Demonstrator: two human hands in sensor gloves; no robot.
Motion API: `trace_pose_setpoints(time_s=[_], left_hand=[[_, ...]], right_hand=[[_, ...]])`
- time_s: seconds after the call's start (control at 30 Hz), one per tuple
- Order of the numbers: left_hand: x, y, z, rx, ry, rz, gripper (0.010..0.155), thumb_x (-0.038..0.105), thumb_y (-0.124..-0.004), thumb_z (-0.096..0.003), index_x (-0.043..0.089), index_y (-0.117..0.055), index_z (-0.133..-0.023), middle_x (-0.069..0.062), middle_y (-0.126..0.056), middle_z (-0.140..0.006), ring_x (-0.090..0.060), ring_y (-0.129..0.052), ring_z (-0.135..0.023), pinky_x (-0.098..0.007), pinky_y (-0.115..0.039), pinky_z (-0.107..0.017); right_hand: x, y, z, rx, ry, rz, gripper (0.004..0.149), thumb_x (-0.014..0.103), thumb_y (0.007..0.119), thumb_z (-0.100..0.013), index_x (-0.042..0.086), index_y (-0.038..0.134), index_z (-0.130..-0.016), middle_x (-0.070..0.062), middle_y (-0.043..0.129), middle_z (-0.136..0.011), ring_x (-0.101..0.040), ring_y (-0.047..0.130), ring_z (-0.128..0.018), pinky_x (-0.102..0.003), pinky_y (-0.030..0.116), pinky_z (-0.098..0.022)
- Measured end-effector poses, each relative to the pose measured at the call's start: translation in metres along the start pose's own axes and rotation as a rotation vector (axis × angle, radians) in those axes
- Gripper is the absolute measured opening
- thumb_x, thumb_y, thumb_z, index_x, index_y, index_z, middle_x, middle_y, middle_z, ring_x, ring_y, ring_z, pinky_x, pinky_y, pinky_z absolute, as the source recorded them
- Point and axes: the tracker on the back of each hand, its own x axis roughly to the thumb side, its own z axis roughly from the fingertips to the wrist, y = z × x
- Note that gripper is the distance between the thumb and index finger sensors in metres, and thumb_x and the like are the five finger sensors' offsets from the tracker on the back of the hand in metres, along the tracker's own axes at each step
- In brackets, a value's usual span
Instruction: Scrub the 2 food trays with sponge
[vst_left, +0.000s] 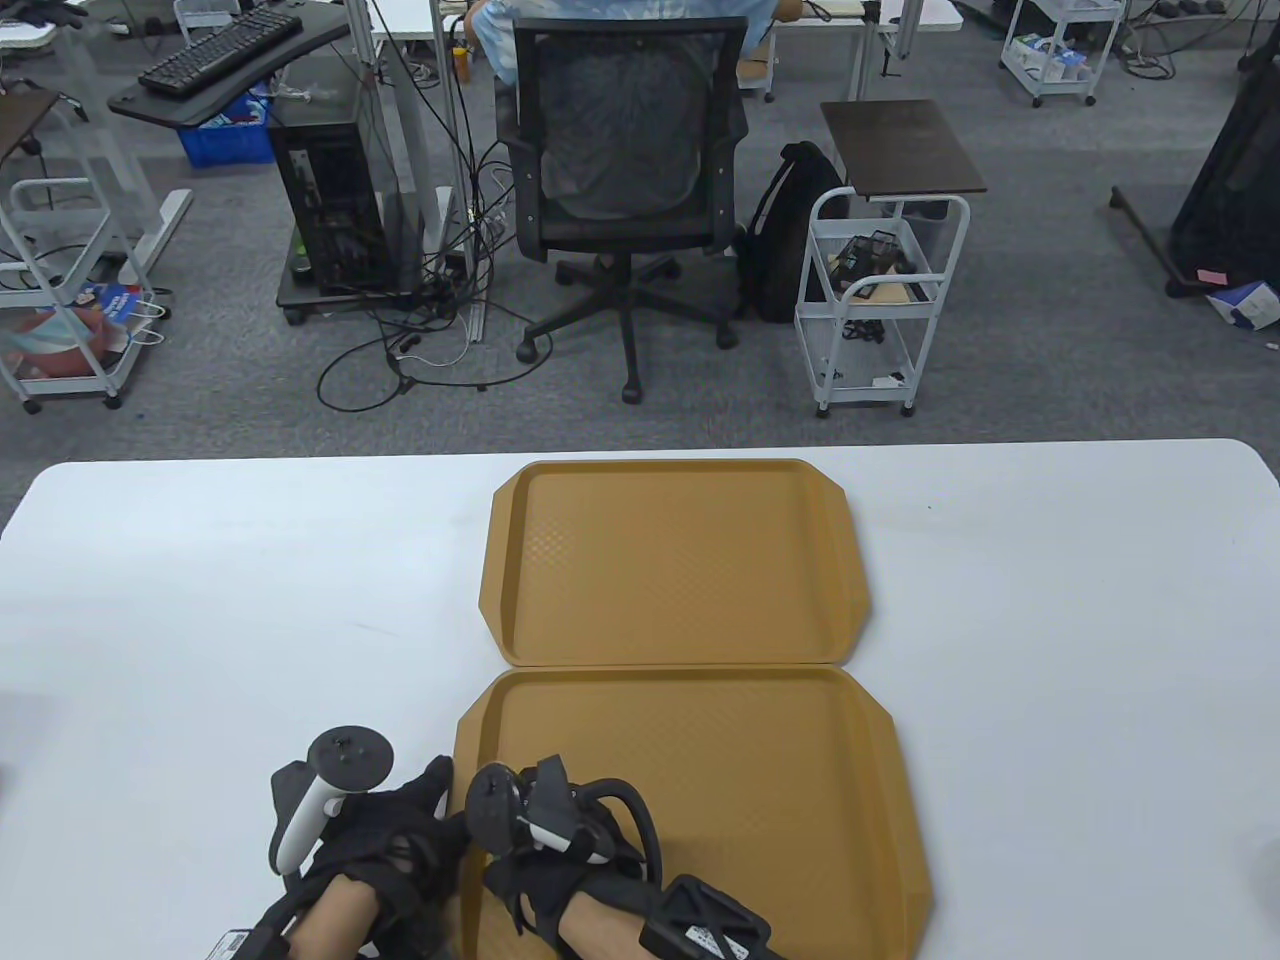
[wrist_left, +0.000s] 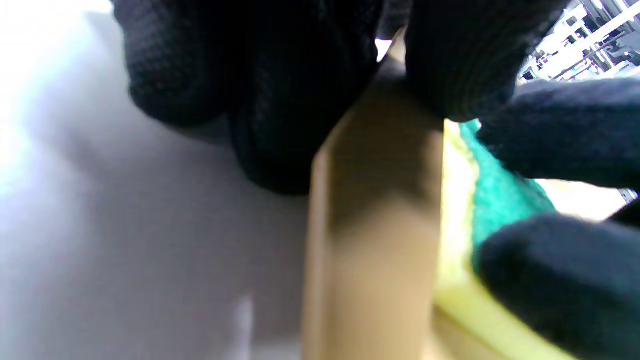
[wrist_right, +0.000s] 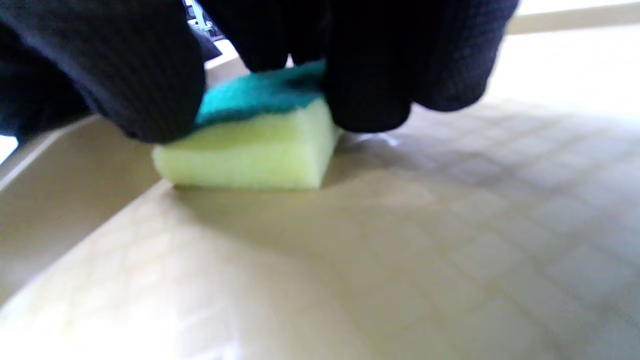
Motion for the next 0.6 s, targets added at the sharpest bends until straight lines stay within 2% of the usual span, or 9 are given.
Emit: trace_pose_setpoints(time_s=[0.07,0.3,0.6], left_hand=[[0.0,0.0,0.0,0.002,0.0,0.0,0.076,0.047,-0.086,-0.0424,0.034,-0.051,-0.109,0.001,-0.1,-0.065,-0.02,-0.111,-0.035,-0.037,-0.093,-0.036],[0.0,0.0,0.0,0.002,0.0,0.0,0.076,0.047,-0.086,-0.0425,0.034,-0.051,-0.109,0.001,-0.1,-0.065,-0.02,-0.111,-0.035,-0.037,-0.093,-0.036],[0.0,0.0,0.0,0.003,0.001,-0.001,0.076,0.047,-0.086,-0.0424,0.034,-0.051,-0.109,0.001,-0.1,-0.065,-0.02,-0.111,-0.035,-0.037,-0.093,-0.036]], right_hand=[[0.002,0.003,0.003,-0.028,-0.004,0.053,0.076,0.046,0.088,-0.044,0.014,0.058,-0.106,-0.019,0.05,-0.111,-0.036,0.085,-0.069,-0.05,0.079,-0.054],[-0.016,0.0,0.01,-0.012,0.004,0.043,0.076,0.045,0.089,-0.043,0.015,0.057,-0.106,-0.018,0.05,-0.111,-0.036,0.085,-0.069,-0.05,0.079,-0.054],[-0.078,-0.007,0.034,-0.015,0.07,0.04,0.076,0.045,0.091,-0.042,0.017,0.059,-0.106,-0.016,0.052,-0.112,-0.036,0.085,-0.069,-0.05,0.079,-0.054]])
